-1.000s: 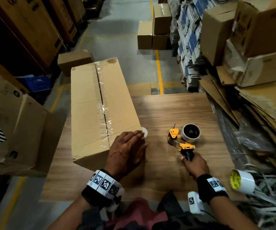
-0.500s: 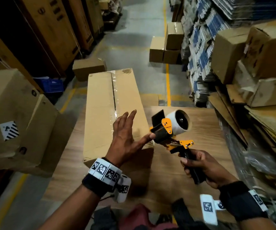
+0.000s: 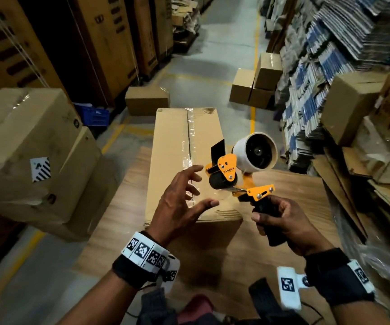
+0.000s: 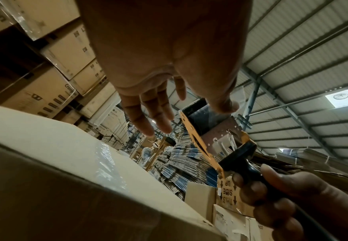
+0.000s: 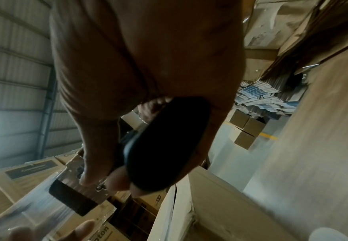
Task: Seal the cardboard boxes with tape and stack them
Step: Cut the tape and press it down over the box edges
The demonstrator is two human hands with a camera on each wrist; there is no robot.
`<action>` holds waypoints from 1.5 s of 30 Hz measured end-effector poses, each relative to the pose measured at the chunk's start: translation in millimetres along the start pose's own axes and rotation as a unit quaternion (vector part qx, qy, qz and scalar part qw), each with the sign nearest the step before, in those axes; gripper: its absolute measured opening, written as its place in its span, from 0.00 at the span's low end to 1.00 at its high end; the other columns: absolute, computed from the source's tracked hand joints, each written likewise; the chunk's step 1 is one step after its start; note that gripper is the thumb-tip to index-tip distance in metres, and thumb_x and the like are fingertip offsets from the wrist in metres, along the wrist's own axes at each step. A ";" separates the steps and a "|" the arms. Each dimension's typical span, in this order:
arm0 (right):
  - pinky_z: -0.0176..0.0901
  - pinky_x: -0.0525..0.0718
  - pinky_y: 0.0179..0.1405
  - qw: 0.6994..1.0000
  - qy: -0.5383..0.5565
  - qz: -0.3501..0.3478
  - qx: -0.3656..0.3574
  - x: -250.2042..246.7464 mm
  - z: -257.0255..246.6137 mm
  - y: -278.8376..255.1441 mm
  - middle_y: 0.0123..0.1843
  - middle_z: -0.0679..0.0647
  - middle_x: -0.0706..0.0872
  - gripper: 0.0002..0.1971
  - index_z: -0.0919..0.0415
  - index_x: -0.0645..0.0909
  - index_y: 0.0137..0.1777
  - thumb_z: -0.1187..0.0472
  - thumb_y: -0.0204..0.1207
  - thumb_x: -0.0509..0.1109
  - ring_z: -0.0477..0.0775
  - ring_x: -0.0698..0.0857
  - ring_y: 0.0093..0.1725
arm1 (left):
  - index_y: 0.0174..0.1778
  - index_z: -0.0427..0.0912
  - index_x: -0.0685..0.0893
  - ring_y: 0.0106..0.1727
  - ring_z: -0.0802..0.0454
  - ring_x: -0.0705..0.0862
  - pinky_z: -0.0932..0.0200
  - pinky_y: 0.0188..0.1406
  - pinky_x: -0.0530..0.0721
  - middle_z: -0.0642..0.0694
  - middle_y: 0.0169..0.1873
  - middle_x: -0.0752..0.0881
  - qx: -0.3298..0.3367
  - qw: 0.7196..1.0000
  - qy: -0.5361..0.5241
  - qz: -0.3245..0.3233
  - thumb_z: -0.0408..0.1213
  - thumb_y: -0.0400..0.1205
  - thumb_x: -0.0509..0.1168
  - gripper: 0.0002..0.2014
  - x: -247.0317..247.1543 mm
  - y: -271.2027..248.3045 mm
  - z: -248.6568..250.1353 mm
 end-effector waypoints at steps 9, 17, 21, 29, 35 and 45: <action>0.46 0.88 0.35 0.999 -0.038 0.010 -0.034 13.7 -16.2 13.6 0.42 0.71 0.88 0.16 0.68 0.87 0.53 0.68 0.65 0.84 0.64 0.84 0.35 | 0.71 0.54 0.84 0.45 0.47 0.90 0.47 0.43 0.91 0.47 0.57 0.87 -0.077 0.981 -0.177 -0.030 0.36 0.83 0.77 0.20 -12.1 -11.2 -24.6; 0.43 0.83 0.29 0.997 -0.046 -0.023 -0.050 31.3 -16.7 16.5 0.37 0.67 0.88 0.17 0.74 0.85 0.53 0.69 0.66 0.83 0.62 0.82 0.31 | 0.69 0.50 0.84 0.48 0.45 0.91 0.48 0.43 0.90 0.38 0.58 0.88 -0.169 0.936 -0.297 0.080 0.54 0.68 0.82 0.33 -32.2 5.2 -35.3; 0.43 0.84 0.28 0.998 -0.026 -0.034 -0.051 38.8 -14.6 17.4 0.36 0.67 0.86 0.16 0.75 0.84 0.52 0.70 0.66 0.82 0.61 0.82 0.31 | 0.68 0.49 0.85 0.48 0.42 0.91 0.51 0.39 0.88 0.42 0.56 0.90 -0.174 0.933 -0.307 0.066 0.53 0.67 0.84 0.34 -28.4 8.2 -37.6; 0.49 0.84 0.33 0.998 -0.007 -0.028 -0.049 34.7 -9.9 19.9 0.39 0.66 0.84 0.18 0.73 0.85 0.53 0.66 0.66 0.84 0.61 0.81 0.33 | 0.66 0.41 0.82 0.28 0.52 0.78 0.61 0.28 0.78 0.46 0.33 0.84 -0.132 0.936 -0.317 0.074 0.39 0.76 0.83 0.25 -27.2 -0.8 -31.4; 0.52 0.82 0.34 0.999 0.003 -0.023 -0.048 34.7 -5.6 22.7 0.39 0.66 0.84 0.33 0.70 0.86 0.54 0.51 0.55 0.92 0.63 0.80 0.33 | 0.58 0.32 0.84 0.28 0.52 0.80 0.63 0.27 0.79 0.44 0.32 0.84 -0.082 0.952 -0.291 0.036 0.27 0.82 0.76 0.11 -22.6 -0.6 -13.9; 0.50 0.85 0.34 0.999 -0.020 -0.020 -0.042 30.9 -5.4 19.4 0.36 0.64 0.85 0.21 0.72 0.84 0.56 0.62 0.68 0.85 0.61 0.82 0.33 | 0.57 0.30 0.92 0.21 0.51 0.84 0.62 0.15 0.78 0.30 0.30 0.88 -0.136 0.942 -0.306 -0.007 0.30 0.84 0.73 0.09 -31.5 -4.8 -18.8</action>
Point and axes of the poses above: each hand's wrist, its own y-axis towards the middle knuckle, its own x-axis out of the palm, z = x × y, the point moved 10 cm from there along y, towards the middle knuckle
